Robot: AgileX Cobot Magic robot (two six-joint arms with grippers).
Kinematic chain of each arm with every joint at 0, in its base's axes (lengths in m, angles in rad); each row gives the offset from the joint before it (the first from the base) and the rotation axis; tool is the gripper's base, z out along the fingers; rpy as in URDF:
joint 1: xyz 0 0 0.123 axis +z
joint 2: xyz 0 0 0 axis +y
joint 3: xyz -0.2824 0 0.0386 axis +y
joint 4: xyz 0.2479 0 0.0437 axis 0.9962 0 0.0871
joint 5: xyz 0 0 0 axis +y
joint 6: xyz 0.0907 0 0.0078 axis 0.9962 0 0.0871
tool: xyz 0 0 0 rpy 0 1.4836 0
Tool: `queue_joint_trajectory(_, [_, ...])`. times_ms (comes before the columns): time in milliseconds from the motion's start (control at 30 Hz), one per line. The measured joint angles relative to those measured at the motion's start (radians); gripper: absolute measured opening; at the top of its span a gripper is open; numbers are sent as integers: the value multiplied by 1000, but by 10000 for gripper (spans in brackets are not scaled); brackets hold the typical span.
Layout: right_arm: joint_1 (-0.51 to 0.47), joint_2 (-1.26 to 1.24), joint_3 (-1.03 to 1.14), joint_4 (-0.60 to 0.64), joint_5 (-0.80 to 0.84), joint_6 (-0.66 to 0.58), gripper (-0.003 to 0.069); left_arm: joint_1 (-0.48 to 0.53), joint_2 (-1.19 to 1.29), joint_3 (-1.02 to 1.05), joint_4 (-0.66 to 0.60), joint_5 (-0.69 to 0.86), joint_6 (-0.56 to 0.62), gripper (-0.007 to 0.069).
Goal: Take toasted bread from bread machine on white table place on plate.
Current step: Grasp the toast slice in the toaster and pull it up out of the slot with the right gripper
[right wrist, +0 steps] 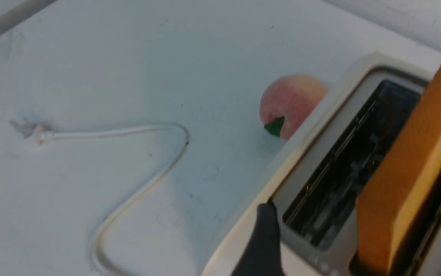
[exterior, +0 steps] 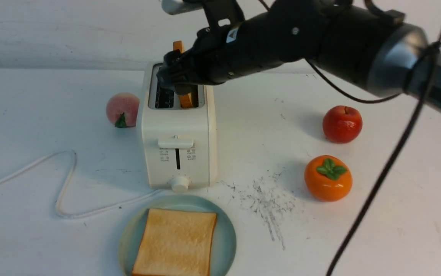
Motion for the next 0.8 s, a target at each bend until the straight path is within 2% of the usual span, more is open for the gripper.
queue_joint_trajectory(100, [0,97,-100,-60,-42,10,588,0,-5,0,3,28,0,-14])
queue_joint_trajectory(200, [0,153,-132,-121,-59,45,508,0,-5,0,4,33,0,-14])
queue_joint_trajectory(233, [0,167,-134,-143,-60,54,464,0,-5,0,4,33,0,-14])
queue_joint_trajectory(267, [0,177,-135,-189,-49,65,360,0,-5,0,5,33,0,-14])
queue_joint_trajectory(367, [0,160,-135,-262,3,84,115,0,-5,0,5,33,4,-14])
queue_joint_trajectory(433, [-1,116,-135,-270,69,88,90,0,-5,0,6,33,13,-14])
queue_joint_trajectory(567, [0,-42,-136,-255,218,88,100,0,-5,0,10,31,16,-14])
queue_joint_trajectory(800, [0,-285,-152,-150,510,81,100,0,-5,0,22,-34,16,-14])
